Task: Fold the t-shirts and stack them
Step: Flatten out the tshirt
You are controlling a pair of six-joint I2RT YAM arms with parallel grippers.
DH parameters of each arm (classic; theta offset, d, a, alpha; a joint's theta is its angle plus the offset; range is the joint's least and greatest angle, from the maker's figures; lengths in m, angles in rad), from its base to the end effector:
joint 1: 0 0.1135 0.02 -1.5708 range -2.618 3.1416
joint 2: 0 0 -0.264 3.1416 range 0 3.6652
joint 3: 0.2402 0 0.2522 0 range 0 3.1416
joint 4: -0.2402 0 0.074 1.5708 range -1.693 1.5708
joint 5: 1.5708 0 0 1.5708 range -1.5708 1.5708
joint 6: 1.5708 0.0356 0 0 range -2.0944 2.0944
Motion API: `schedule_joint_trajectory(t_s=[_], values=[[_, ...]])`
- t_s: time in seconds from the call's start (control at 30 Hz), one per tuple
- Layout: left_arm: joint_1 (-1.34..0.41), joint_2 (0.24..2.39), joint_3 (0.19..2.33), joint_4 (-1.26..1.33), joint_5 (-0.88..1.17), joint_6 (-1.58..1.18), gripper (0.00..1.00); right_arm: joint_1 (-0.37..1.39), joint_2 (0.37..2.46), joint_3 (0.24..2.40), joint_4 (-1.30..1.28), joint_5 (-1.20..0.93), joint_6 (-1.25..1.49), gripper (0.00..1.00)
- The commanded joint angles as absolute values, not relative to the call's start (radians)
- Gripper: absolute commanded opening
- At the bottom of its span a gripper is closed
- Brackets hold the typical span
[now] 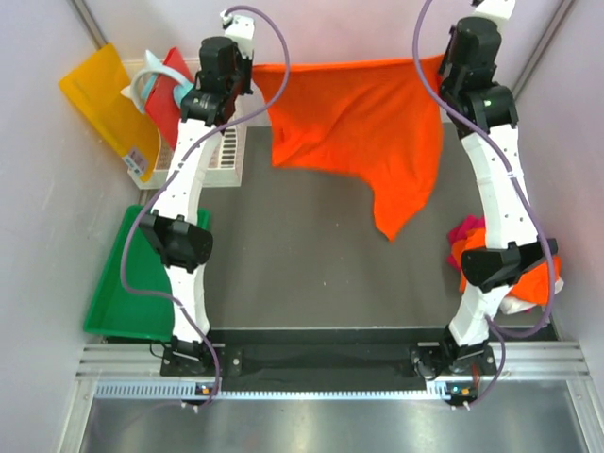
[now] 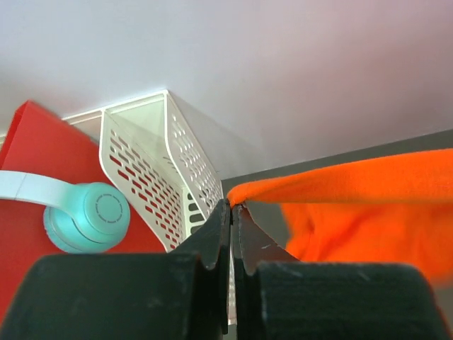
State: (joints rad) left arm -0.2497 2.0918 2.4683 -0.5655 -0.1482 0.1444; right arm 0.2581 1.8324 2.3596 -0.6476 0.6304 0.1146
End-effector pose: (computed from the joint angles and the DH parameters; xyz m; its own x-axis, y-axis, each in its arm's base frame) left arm 0.4513 -0.1097 0.4678 -0.1652 0.1890 -0.9680 0.1290 0.9772 0.1688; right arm 0.3648 0.0746 0.5313 -0.0742 0.0759 -0.9943 0.3706 0.9278 0.0432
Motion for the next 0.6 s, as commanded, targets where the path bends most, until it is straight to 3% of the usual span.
schedule_joint_trajectory(t_s=[0.0,0.2,0.3,0.43,0.57], values=[[-0.221,2.017,2.507,-0.456,-0.209,0.164,0.0,0.239,1.752,2.441,-0.523,0.626,0.109,0.0],[-0.195,1.999,2.43,-0.411,-0.212,0.173,0.0,0.239,1.692,2.318,-0.514,0.634,0.095,0.0],[-0.192,1.964,2.278,-0.413,-0.212,0.157,0.0,0.244,1.646,2.127,-0.514,0.637,0.139,0.0],[-0.186,1.774,1.829,-0.313,-0.196,0.146,0.0,0.287,1.49,1.643,-0.394,0.646,0.224,0.0],[-0.184,1.606,1.531,-0.256,-0.166,0.181,0.0,0.357,1.343,1.389,-0.348,0.692,0.265,0.0]])
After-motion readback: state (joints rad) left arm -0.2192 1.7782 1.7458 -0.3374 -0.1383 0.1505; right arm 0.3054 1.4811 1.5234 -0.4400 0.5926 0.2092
